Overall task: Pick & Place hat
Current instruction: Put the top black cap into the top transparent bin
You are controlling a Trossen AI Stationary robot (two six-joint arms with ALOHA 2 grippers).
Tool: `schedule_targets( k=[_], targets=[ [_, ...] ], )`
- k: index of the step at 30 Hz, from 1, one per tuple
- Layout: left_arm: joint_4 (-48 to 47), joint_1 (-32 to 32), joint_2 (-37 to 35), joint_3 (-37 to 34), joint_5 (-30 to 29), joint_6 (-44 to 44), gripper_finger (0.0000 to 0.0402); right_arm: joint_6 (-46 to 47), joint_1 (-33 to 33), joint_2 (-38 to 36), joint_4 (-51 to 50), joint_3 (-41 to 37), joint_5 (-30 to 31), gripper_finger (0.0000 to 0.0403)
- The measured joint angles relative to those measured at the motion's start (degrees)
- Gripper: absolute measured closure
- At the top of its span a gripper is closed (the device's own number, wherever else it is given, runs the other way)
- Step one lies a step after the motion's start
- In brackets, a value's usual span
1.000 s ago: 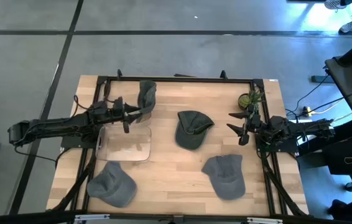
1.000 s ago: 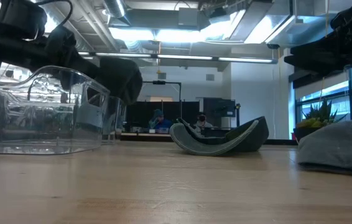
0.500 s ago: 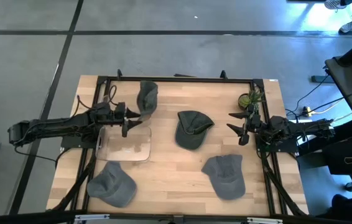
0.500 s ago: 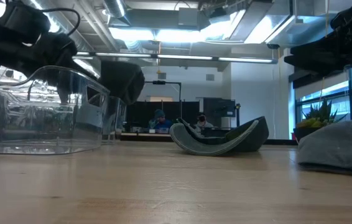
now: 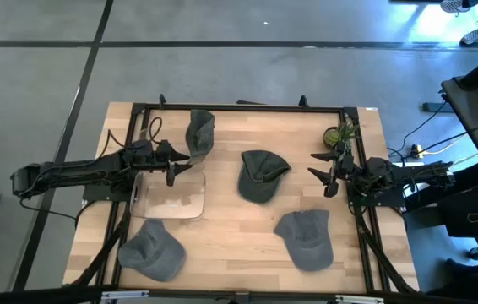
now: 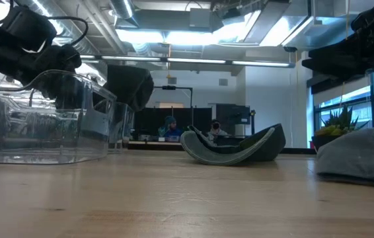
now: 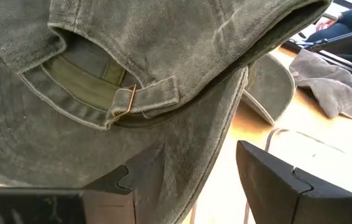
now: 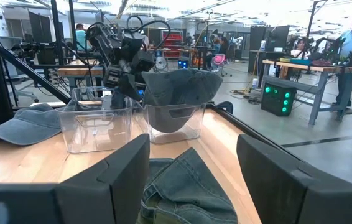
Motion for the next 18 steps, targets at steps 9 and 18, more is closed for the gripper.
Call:
schedule_targets(
  k=[9, 18],
  targets=[
    [-0.6, 0.0, -0.1, 5.8, -0.3, 6.4, 0.0211, 0.0, 0.0, 0.0, 0.0, 0.0, 0.0, 0.0160],
    [-29.5, -1.6, 1.6, 24.6, -8.9, 10.5, 0.0212, -0.2, 0.0, 0.0, 0.0, 0.0, 0.0, 0.0160]
  ],
)
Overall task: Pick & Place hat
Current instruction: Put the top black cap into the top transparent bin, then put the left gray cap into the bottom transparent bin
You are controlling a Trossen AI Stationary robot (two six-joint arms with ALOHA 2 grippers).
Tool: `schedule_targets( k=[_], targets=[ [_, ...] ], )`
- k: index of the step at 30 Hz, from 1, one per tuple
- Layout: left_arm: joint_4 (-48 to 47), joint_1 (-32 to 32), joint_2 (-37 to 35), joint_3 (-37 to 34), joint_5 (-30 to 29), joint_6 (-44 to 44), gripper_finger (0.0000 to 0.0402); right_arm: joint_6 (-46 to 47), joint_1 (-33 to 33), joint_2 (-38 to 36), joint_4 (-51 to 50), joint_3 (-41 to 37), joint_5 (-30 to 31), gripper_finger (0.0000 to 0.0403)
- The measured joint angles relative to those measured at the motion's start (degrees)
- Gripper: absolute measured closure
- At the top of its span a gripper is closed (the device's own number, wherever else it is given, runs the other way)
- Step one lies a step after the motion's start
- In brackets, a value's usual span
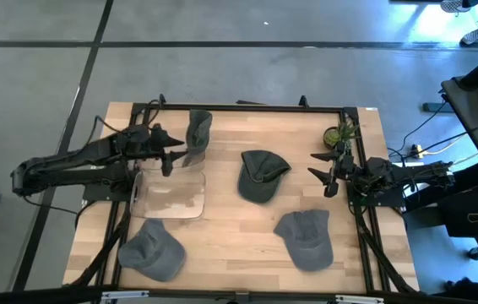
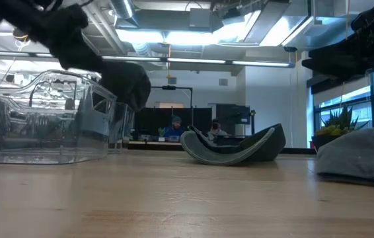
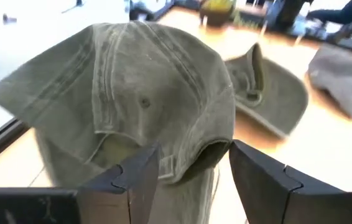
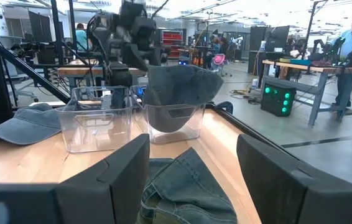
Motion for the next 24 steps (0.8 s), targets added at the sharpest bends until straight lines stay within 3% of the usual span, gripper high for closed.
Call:
schedule_targets(
  k=[7, 15, 24],
  targets=[
    [-19.5, -5.1, 5.3, 13.9, -5.2, -5.3, 0.0212, -0.3, 0.0, 0.0, 0.0, 0.0, 0.0, 0.0160],
    [-37.7, -10.0, 14.9, 27.2, -4.6, -20.1, 0.0211, -0.4, 0.0, 0.0, 0.0, 0.0, 0.0, 0.0160],
    [-51.6, -17.0, 28.2, 34.3, -3.7, -39.5, 0.0210, 1.6, 0.0, 0.0, 0.0, 0.0, 0.0, 0.0160]
  ],
)
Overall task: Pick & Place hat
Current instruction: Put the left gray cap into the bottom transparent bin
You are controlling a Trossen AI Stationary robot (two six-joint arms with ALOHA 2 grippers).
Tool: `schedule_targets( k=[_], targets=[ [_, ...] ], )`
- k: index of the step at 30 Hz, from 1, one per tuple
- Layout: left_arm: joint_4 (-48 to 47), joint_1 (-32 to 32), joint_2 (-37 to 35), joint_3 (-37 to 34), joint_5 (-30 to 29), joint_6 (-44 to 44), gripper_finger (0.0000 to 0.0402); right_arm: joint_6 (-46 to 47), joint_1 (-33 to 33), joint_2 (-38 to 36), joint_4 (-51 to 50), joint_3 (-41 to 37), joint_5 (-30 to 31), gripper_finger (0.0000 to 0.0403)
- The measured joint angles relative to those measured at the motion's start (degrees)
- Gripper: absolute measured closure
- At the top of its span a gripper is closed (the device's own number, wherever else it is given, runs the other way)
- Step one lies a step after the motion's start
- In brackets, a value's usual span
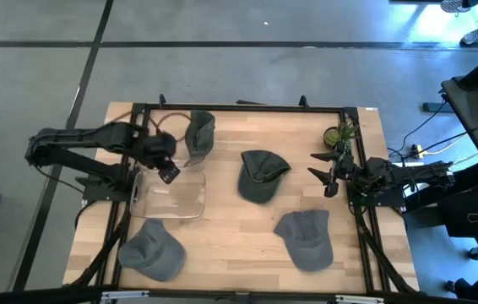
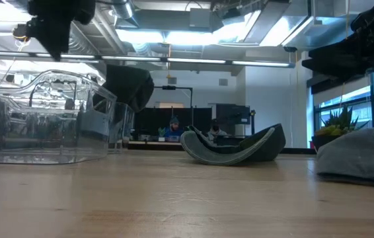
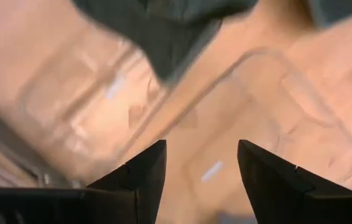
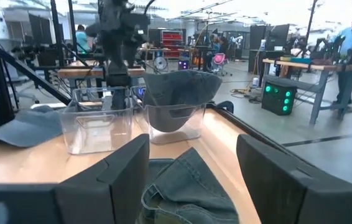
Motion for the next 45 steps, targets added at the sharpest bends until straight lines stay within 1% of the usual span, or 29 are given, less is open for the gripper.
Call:
schedule_targets(
  k=[3, 6, 9, 14, 18, 22, 27, 32, 36, 42, 45],
  targets=[
    [-1.6, -2.1, 3.5, 0.2, 1.9, -4.6, 0.0210, 2.6, 0.0, 0.0, 0.0, 0.0, 0.0, 0.0160],
    [-2.3, -5.4, 5.7, 0.7, 3.9, -9.0, 0.0209, 3.2, 0.0, 0.0, 0.0, 0.0, 0.0, 0.0160],
    [-4.4, -10.7, 7.5, 2.4, 7.6, -14.8, 0.0210, 2.9, 0.0, 0.0, 0.0, 0.0, 0.0, 0.0160],
    [-7.9, -21.3, 10.4, 5.7, 13.9, -26.5, 0.0208, 2.8, 0.0, 0.0, 0.0, 0.0, 0.0, 0.0160],
    [-9.5, -30.2, 11.8, 8.0, 13.5, -38.0, 0.0208, 4.3, 0.0, 0.0, 0.0, 0.0, 0.0, 0.0160],
    [-9.5, -37.9, 12.6, 7.8, 12.2, -51.4, 0.0208, 4.4, 0.0, 0.0, 0.0, 0.0, 0.0, 0.0160],
    [-9.2, -45.4, 16.2, 7.0, 15.0, -61.3, 0.0208, 4.5, 0.0, 0.0, 0.0, 0.0, -0.1, 0.0160],
    [-7.8, -50.7, 21.4, 6.8, 16.0, -66.1, 0.0208, 4.5, 0.0, 0.0, 0.0, 0.0, -0.1, 0.0160],
    [-2.3, -52.9, 24.4, 6.8, 17.1, -67.2, 0.0204, 5.3, 0.0, 0.0, 0.0, 0.0, -0.1, 0.0160],
    [-0.4, -53.0, 24.6, 6.7, 17.0, -65.8, 0.0174, 8.8, 0.0, 0.0, 0.0, 0.0, -0.1, 0.0160],
    [0.4, -53.0, 23.9, 6.7, 17.0, -64.4, 0.0158, 8.7, 0.0, 0.0, 0.0, 0.0, -0.7, 0.0160]
  ],
)
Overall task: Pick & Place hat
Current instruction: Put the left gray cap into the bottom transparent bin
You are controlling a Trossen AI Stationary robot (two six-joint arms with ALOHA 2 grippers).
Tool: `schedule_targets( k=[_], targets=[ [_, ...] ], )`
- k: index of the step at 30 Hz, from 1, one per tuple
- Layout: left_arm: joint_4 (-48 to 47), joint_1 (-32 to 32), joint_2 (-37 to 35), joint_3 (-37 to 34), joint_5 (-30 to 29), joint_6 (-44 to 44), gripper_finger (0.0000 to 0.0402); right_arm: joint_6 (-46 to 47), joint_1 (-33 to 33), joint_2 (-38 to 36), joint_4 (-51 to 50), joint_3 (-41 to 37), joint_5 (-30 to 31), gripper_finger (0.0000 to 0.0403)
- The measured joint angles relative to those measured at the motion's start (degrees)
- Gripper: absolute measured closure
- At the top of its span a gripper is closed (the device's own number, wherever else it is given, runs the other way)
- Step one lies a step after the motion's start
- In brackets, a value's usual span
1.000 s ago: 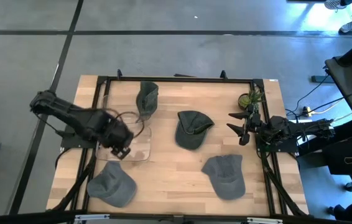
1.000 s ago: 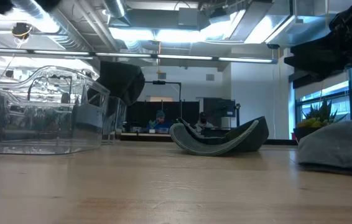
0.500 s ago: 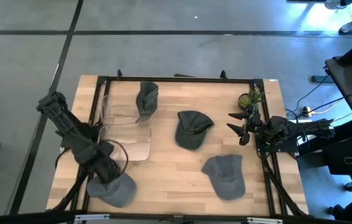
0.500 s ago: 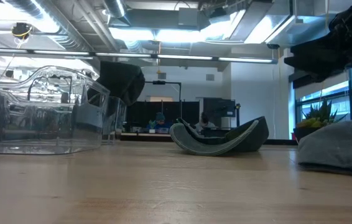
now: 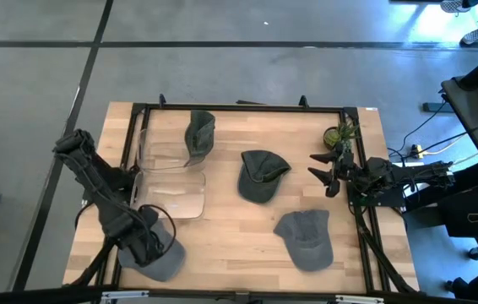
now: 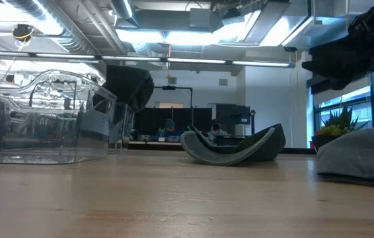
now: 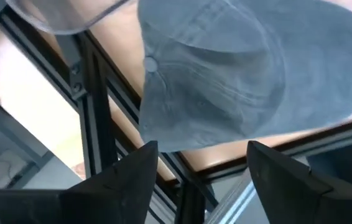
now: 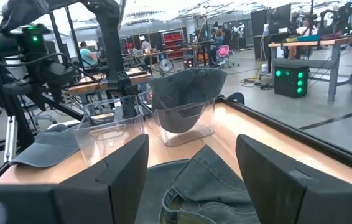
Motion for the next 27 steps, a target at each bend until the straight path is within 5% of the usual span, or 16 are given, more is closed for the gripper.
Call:
schedule_targets(
  k=[16, 22, 27],
  targets=[
    [7.4, -2.5, 0.0, 0.0, -7.0, 12.9, 0.0135, 3.1, 0.0, 0.0, -0.2, 0.0, -2.9, 0.0160],
    [5.9, -4.8, 4.0, 0.0, -1.6, 8.1, 0.0135, 3.2, 0.0, 0.0, -0.3, 0.0, -2.9, 0.0160],
    [8.6, -6.5, 10.8, -0.1, -0.4, 16.5, 0.0135, 3.4, 0.0, 0.0, -0.3, 0.0, -2.9, 0.0160]
  ],
)
